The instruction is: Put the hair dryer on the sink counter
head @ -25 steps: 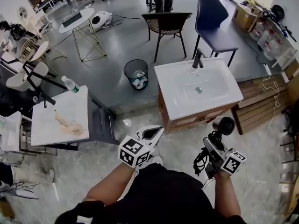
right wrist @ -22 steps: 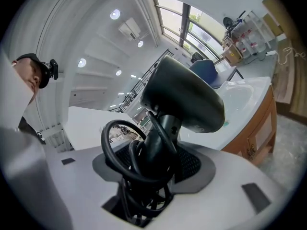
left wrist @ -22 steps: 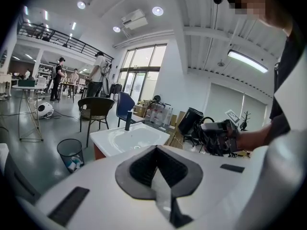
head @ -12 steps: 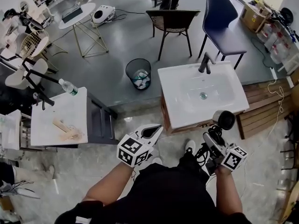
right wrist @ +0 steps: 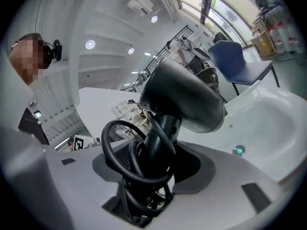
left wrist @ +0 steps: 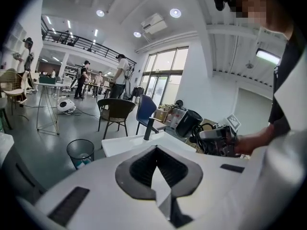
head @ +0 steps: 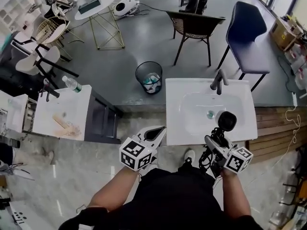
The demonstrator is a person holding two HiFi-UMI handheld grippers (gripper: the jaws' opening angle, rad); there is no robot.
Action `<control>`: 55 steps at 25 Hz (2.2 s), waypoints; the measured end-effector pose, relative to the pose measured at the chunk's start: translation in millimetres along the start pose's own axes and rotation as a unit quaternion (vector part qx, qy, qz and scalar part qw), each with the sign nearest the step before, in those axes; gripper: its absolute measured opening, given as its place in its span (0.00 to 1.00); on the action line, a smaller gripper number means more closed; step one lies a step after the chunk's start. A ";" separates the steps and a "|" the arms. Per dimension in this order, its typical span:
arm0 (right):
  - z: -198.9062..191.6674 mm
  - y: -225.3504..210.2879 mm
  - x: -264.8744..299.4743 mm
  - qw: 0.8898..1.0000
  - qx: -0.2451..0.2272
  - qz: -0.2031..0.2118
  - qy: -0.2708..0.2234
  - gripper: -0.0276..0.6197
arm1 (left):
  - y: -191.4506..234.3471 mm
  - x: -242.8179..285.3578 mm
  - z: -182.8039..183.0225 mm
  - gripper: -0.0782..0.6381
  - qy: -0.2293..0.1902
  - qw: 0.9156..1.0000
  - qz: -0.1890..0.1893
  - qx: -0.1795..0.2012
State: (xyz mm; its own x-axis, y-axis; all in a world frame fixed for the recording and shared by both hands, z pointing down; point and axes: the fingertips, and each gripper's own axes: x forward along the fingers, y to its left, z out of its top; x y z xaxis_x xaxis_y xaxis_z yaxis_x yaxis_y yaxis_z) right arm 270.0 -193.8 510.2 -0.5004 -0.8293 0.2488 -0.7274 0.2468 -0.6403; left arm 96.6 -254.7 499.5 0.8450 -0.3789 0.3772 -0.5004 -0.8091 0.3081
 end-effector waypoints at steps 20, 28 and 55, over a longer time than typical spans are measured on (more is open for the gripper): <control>-5.5 -71.9 51.9 0.931 -0.269 0.081 0.234 0.41 | -15.9 44.4 -12.3 0.11 0.031 0.991 0.129 -0.035; -26.6 -62.2 109.3 0.827 -0.456 0.089 0.317 0.41 | 20.4 35.8 -10.9 0.11 0.041 0.992 0.119 -0.030; -41.5 -154.7 292.4 0.533 -0.718 0.099 0.437 0.40 | 131.2 -15.3 -14.3 0.11 0.032 0.987 0.143 -0.066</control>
State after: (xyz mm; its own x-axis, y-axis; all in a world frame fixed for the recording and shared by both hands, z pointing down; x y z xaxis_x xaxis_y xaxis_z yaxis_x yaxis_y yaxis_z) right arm 216.7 -453.6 712.1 -0.2054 -0.3211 0.9245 0.0845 0.9353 0.3436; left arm 15.4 -348.7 546.6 0.6537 -0.5516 0.5181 -0.7410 -0.6054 0.2904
